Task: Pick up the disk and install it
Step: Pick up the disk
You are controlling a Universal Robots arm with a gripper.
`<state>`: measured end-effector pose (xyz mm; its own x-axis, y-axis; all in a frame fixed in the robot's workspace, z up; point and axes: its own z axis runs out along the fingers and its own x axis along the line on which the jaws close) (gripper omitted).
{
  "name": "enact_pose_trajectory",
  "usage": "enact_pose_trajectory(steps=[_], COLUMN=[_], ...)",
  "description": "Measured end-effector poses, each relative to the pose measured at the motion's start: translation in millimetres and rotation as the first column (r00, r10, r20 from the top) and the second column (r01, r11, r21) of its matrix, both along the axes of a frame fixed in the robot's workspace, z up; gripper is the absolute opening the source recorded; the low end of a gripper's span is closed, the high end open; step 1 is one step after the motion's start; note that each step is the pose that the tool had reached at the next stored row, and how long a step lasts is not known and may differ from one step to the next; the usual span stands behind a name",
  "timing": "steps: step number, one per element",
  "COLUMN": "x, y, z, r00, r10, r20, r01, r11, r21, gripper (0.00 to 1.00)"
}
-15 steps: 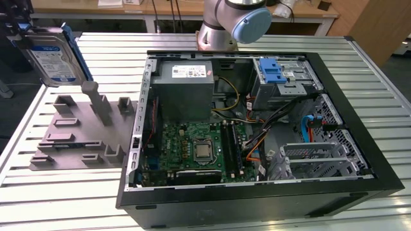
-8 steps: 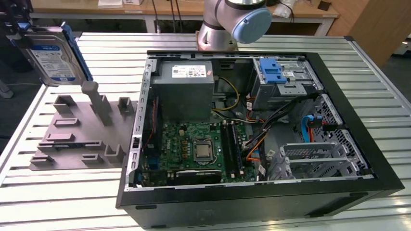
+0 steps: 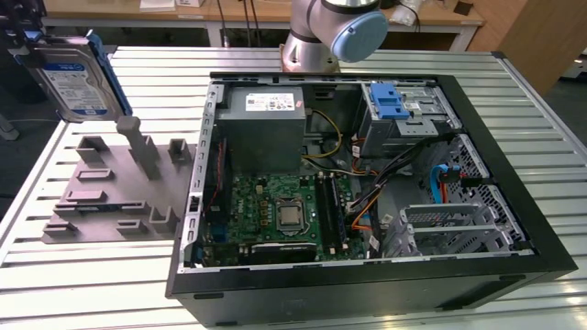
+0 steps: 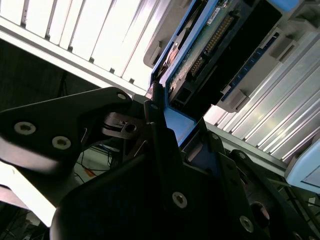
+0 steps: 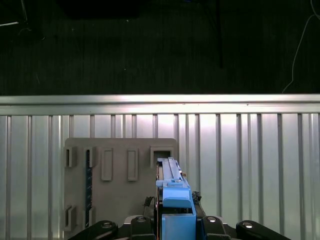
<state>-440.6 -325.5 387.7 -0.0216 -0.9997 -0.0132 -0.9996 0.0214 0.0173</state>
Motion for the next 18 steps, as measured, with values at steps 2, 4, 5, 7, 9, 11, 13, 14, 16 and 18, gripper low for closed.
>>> enact_pose_trajectory(steps=[2, 4, 5, 7, 9, 11, 13, 14, 16, 18], x=[0.0, 0.0, 0.0, 0.0, 0.0, 0.0, 0.0, 0.0, 0.0, 0.0], y=[0.0, 0.0, 0.0, 0.0, 0.0, 0.0, 0.0, 0.0, 0.0, 0.0], z=[0.3, 0.6, 0.8, 1.1, 1.4, 2.0, 2.7, 3.1, 4.2, 5.5], r00=[1.0, 1.0, 1.0, 1.0, 1.0, 1.0, 1.0, 1.0, 1.0, 1.0], r10=[0.0, 0.0, 0.0, 0.0, 0.0, 0.0, 0.0, 0.0, 0.0, 0.0], r20=[0.0, -0.0001, -0.0001, -0.0001, -0.0001, -0.0002, -0.0002, -0.0001, -0.0002, -0.0002], r01=[0.0, 0.0, 0.0, 0.0, 0.0, 0.0, 0.0, 0.0, 0.0, 0.0], r11=[1.0, 1.0, 1.0, 1.0, 1.0, 1.0, 1.0, 1.0, 1.0, 1.0], r21=[0.0, 0.0, 0.0, 0.0, 0.0, -0.0001, -0.0001, 0.0, 0.0, 0.0], gripper=[0.36, 0.36, 0.36, 0.36, 0.36, 0.36, 0.36, 0.36, 0.36, 0.36])
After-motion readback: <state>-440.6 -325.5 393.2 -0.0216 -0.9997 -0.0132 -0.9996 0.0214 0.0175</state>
